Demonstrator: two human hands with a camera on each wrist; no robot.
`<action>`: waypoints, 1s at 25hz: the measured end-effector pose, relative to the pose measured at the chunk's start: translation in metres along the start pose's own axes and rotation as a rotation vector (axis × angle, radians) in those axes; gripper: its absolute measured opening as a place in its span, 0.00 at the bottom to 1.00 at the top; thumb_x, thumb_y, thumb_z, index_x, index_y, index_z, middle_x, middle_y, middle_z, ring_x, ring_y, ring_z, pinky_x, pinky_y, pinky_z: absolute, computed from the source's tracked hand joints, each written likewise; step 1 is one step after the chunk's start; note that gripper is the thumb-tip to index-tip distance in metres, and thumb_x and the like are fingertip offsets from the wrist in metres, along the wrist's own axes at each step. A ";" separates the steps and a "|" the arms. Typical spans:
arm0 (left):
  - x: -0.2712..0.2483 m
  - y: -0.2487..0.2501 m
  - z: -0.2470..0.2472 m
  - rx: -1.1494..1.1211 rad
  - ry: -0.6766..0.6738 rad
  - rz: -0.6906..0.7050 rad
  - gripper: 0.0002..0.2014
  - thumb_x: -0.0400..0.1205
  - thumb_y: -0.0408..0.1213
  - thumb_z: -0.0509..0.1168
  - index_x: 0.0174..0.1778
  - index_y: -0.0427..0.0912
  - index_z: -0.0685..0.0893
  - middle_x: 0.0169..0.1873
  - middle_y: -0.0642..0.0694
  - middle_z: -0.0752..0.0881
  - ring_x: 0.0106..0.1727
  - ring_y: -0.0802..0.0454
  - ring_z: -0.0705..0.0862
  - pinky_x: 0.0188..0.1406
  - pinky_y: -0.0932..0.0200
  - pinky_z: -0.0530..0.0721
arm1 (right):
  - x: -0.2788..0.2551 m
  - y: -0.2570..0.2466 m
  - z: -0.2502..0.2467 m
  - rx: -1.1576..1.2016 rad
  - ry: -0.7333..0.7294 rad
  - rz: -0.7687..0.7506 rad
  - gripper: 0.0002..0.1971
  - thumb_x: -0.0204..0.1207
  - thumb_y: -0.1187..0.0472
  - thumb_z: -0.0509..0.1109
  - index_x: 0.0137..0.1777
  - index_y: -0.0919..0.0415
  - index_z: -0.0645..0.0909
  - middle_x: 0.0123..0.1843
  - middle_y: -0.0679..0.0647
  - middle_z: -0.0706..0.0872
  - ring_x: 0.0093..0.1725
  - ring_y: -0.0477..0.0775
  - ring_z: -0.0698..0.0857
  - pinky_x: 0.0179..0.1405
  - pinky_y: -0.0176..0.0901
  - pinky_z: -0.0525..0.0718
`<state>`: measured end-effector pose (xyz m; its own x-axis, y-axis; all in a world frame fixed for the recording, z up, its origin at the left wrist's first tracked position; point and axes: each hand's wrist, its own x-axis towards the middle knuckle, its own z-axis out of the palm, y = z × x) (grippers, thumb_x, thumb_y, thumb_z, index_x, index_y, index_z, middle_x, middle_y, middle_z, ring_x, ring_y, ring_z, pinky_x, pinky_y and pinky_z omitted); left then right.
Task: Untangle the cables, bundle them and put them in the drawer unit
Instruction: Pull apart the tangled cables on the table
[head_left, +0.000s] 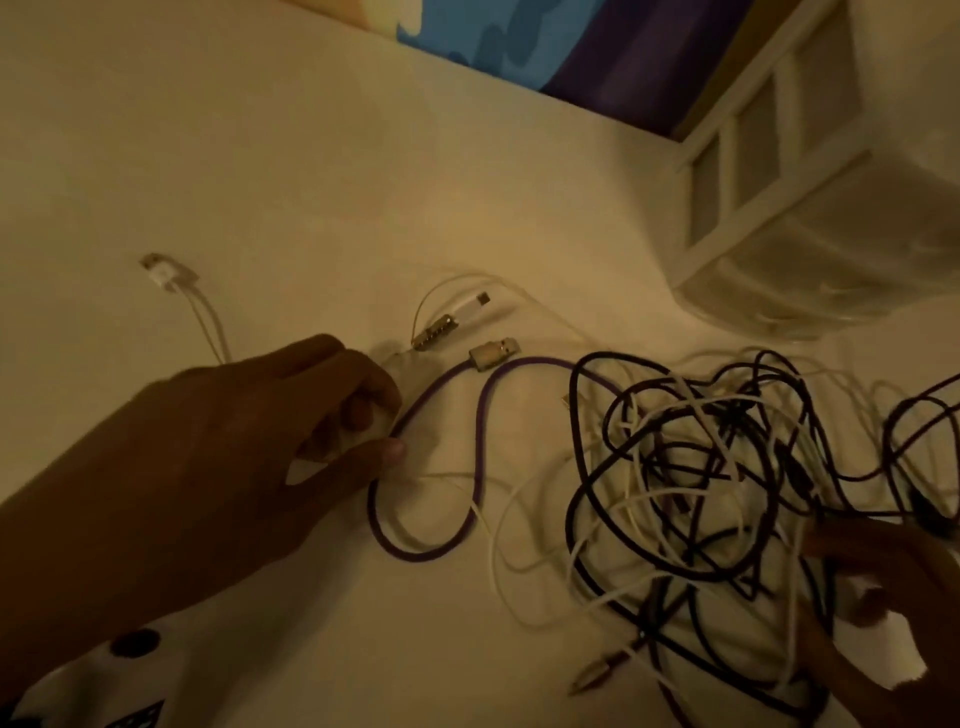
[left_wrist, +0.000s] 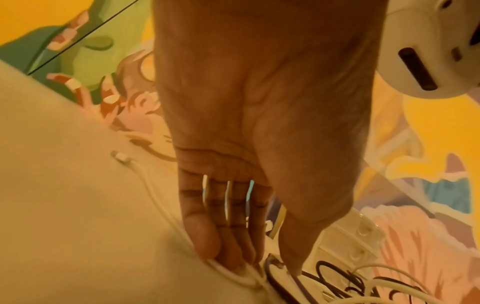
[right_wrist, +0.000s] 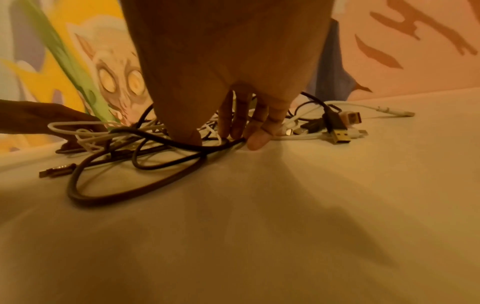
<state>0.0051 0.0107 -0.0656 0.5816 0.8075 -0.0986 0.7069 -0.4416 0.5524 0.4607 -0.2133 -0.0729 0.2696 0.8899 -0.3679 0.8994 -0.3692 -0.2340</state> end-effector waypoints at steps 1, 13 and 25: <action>-0.002 0.004 0.004 0.057 0.030 -0.001 0.15 0.82 0.69 0.63 0.57 0.68 0.81 0.43 0.69 0.82 0.34 0.69 0.83 0.29 0.58 0.86 | 0.005 0.010 0.000 -0.020 0.047 -0.071 0.50 0.48 0.37 0.94 0.70 0.16 0.72 0.71 0.30 0.79 0.58 0.41 0.85 0.52 0.38 0.85; 0.014 0.073 0.027 0.344 0.118 -0.370 0.11 0.82 0.54 0.75 0.53 0.54 0.83 0.54 0.43 0.92 0.54 0.37 0.88 0.61 0.38 0.87 | 0.001 -0.005 -0.052 0.372 0.269 -0.393 0.03 0.83 0.47 0.77 0.53 0.42 0.91 0.48 0.31 0.92 0.48 0.34 0.90 0.42 0.20 0.80; -0.003 0.204 0.116 0.362 0.603 -0.021 0.08 0.84 0.56 0.73 0.50 0.58 0.90 0.58 0.49 0.89 0.71 0.37 0.79 0.71 0.34 0.69 | -0.002 0.095 -0.048 0.481 0.020 -0.202 0.19 0.76 0.45 0.83 0.50 0.61 0.87 0.41 0.65 0.93 0.36 0.54 0.87 0.36 0.48 0.86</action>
<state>0.1942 -0.1269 -0.0492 0.3156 0.8469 0.4281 0.8659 -0.4415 0.2351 0.5622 -0.2377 -0.0506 0.1181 0.9592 -0.2568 0.6753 -0.2672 -0.6874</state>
